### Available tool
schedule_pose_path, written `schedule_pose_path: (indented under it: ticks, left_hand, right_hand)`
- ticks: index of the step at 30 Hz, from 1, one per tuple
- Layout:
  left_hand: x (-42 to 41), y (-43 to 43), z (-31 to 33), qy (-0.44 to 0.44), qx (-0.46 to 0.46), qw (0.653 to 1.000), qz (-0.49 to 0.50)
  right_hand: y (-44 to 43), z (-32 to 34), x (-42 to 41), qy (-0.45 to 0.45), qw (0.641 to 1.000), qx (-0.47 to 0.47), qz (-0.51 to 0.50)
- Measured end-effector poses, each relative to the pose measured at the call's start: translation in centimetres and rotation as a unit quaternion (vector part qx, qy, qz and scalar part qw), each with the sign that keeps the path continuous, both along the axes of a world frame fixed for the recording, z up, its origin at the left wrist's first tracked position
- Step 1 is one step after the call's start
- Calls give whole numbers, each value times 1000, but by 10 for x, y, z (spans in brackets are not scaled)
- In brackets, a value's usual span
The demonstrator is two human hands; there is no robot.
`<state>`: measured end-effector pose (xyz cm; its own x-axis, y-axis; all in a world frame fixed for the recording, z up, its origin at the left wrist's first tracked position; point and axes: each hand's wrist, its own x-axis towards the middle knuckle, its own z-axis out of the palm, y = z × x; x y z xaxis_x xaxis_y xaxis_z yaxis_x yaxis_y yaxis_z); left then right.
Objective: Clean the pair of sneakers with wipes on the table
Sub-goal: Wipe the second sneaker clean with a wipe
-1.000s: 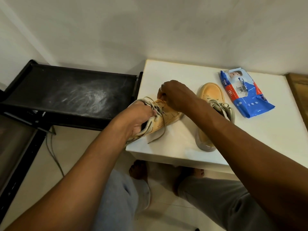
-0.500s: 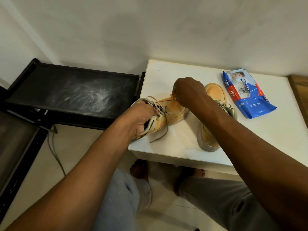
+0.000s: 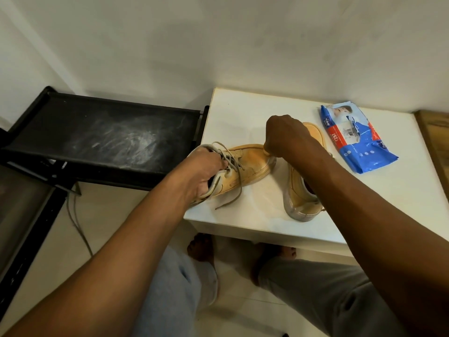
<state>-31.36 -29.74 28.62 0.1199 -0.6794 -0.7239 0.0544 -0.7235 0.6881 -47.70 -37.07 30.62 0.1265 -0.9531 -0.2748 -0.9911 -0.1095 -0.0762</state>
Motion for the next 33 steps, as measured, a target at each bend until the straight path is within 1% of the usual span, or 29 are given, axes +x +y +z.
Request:
schedule_pose_path:
  ticks: [4, 10, 12, 15, 17, 19, 21, 24, 28, 29, 30, 31, 33]
  left_hand:
    - [-1, 1, 3, -4, 4, 1000, -2]
    - [0, 2, 5, -18, 4, 1000, -8]
    - [2, 4, 4, -28, 5, 1000, -8]
    - [3, 0, 1, -45, -12, 999, -24]
    - [-13, 9, 15, -101, -40, 992, -65]
    - [-12, 14, 20, -183, -68, 973, -121]
    - [-10, 22, 22, -234, -89, 952, -179]
    - [-12, 30, 25, -317, -104, 914, -232]
    - [-18, 37, 34, -439, -123, 836, -306]
    - [-18, 38, 35, -458, -118, 823, -313]
    - [-18, 38, 34, -468, -117, 820, -310]
    - [-18, 39, 35, -466, -118, 824, -299]
    - [-21, 40, 35, -446, -126, 844, -271]
  right_hand:
    - [6, 3, 0, -4, 1000, 12, -3]
    - [16, 7, 2, 7, 999, 33, 19]
    - [17, 7, 2, -15, 1000, 11, 17]
    - [6, 12, -2, -65, 996, -52, -12]
    - [8, 22, -24, -107, 990, -85, -28]
    - [5, 17, -25, -138, 987, -77, -28]
    - [9, 9, -22, -145, 988, -48, -7]
    - [13, 5, -21, -161, 986, -23, 23]
    - [16, 6, -27, -175, 983, -7, 58]
    - [16, 7, -28, -179, 982, -6, 63]
    - [15, 8, -30, -184, 981, -7, 64]
    - [15, 9, -32, -191, 979, -12, 65]
    - [13, 9, -35, -204, 977, -22, 65]
